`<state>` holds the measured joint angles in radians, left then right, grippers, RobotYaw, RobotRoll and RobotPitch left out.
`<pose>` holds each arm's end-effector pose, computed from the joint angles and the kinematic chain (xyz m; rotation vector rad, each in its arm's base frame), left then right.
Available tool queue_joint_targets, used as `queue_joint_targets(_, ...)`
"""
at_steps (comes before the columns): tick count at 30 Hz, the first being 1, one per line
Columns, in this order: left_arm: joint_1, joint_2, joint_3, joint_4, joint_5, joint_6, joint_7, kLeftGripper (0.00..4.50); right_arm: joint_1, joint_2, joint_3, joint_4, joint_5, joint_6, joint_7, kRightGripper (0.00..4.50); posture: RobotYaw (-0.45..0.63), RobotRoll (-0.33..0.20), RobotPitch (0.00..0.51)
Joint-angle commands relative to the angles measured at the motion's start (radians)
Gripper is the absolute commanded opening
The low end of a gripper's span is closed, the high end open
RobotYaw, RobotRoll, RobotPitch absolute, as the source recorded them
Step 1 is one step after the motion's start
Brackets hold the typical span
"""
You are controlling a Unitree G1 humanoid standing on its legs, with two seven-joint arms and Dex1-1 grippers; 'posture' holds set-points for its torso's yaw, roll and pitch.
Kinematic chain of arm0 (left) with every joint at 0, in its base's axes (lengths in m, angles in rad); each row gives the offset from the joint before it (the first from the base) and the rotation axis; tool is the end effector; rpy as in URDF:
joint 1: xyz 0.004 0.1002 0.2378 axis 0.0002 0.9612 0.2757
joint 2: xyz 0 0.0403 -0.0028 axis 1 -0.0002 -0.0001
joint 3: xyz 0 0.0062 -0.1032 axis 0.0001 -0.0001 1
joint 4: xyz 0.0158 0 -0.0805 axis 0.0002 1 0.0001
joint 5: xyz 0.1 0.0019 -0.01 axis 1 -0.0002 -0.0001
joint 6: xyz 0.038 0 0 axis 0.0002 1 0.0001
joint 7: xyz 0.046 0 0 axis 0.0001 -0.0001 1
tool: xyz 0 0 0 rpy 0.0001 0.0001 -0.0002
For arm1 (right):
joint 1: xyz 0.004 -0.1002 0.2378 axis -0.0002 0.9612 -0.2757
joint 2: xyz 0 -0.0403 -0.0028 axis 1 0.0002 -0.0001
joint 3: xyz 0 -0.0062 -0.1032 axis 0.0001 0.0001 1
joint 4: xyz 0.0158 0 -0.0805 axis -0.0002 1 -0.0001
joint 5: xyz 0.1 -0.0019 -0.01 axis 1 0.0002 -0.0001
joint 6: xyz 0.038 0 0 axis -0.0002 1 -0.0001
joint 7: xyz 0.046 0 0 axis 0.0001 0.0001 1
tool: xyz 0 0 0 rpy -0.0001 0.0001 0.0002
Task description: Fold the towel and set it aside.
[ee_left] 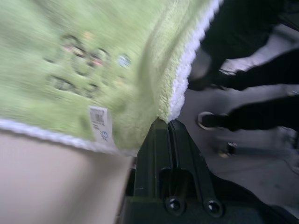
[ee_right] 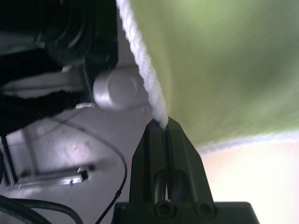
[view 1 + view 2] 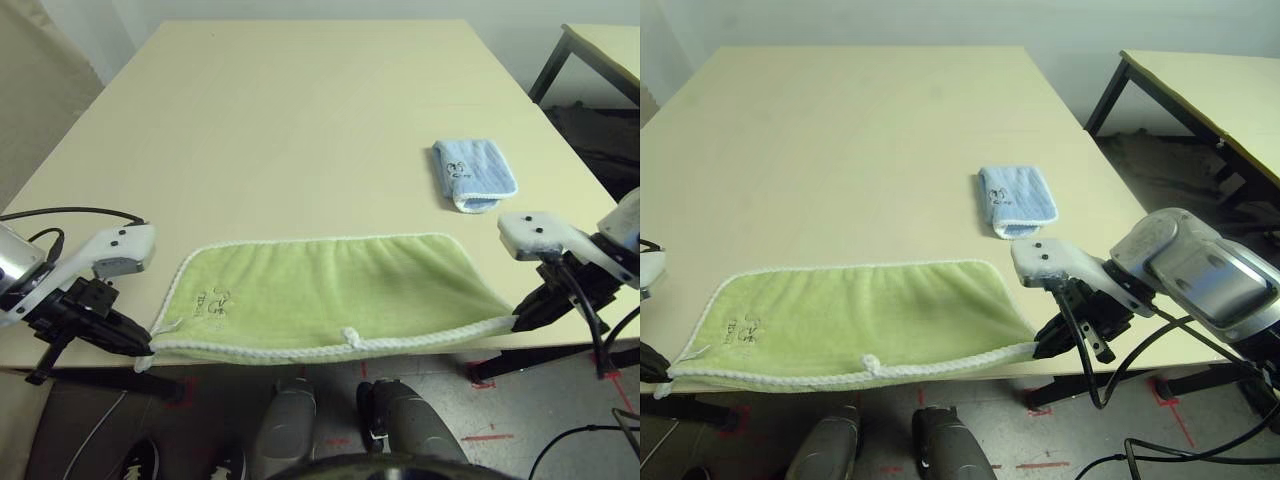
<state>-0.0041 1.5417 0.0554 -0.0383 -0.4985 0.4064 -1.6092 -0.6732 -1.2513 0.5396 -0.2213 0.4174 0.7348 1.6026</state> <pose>0.2013 0.3432 0.2402 0.5373 1.0141 -1.2370 0.2539 -0.2430 0.2187 -0.5746 1.0071 1.5231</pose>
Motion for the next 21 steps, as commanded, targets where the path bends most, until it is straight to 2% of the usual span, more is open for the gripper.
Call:
queue_joint_targets(1, -0.116, -0.045, -0.055, 0.121, 0.109, -0.06, 0.008, 0.04, -0.049, 0.071, -0.062, 0.063, -0.038, 0.014, -0.047, 0.0, 0.13, 0.0, 0.123)
queue_joint_targets(5, -0.293, -0.111, -0.125, 0.258, 0.2, -0.093, -0.004, 0.04, -0.093, 0.155, -0.073, 0.166, -0.115, -0.026, -0.094, 0.0, 0.12, 0.0, 0.122)
queue_joint_targets(9, -0.411, -0.159, -0.186, 0.387, 0.274, -0.149, -0.005, 0.04, -0.112, 0.209, -0.078, 0.255, -0.18, -0.08, -0.12, 0.0, 0.12, 0.0, 0.122)
queue_joint_targets(13, -0.482, -0.206, -0.217, 0.492, 0.339, -0.223, -0.005, 0.04, -0.121, 0.257, -0.092, 0.31, -0.216, -0.106, -0.143, 0.0, 0.12, 0.0, 0.122)
queue_joint_targets(21, -0.588, -0.319, -0.205, 0.624, 0.424, -0.349, 0.024, 0.04, -0.118, 0.31, -0.114, 0.373, -0.271, -0.155, -0.176, 0.0, 0.12, 0.0, 0.121)
